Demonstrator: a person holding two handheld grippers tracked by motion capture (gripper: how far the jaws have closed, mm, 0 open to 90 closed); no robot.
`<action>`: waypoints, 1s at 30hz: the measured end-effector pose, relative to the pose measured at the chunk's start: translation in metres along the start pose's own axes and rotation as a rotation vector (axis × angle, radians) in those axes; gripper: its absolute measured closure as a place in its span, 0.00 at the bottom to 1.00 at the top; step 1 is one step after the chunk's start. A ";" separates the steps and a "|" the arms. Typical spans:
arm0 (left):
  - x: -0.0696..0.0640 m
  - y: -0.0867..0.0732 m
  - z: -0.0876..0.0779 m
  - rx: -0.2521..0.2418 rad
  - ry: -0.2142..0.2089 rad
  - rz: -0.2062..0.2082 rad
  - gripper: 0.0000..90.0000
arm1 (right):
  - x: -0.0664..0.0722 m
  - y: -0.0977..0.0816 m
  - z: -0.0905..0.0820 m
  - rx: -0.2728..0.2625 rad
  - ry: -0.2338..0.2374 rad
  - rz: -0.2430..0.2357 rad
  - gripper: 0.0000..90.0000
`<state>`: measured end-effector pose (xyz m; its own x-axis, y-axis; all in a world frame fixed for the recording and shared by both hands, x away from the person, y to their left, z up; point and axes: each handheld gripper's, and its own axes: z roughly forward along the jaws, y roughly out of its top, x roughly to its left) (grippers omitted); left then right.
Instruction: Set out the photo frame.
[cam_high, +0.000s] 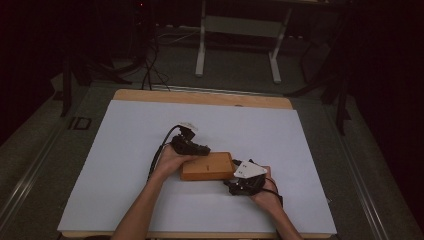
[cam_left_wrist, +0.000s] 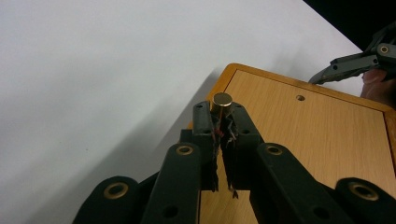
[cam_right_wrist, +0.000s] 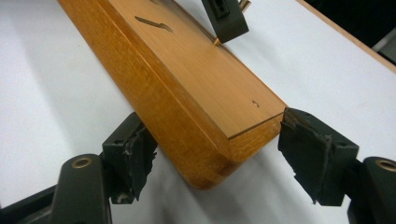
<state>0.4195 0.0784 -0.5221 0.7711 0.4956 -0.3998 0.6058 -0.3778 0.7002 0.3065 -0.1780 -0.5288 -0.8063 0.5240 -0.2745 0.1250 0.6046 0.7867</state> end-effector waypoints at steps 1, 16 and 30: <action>0.000 0.000 0.000 0.001 -0.001 0.001 0.94 | 0.001 0.000 0.000 -0.001 -0.001 -0.006 0.31; -0.006 -0.002 0.010 0.028 -0.096 0.042 0.93 | 0.014 0.008 -0.001 -0.041 0.048 -0.070 0.36; -0.005 -0.003 0.010 0.029 -0.088 0.028 0.91 | 0.005 0.007 -0.005 -0.068 0.033 -0.010 0.42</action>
<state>0.4156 0.0690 -0.5286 0.8012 0.4143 -0.4318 0.5883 -0.4136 0.6949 0.3002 -0.1743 -0.5222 -0.8260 0.4973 -0.2653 0.0782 0.5672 0.8198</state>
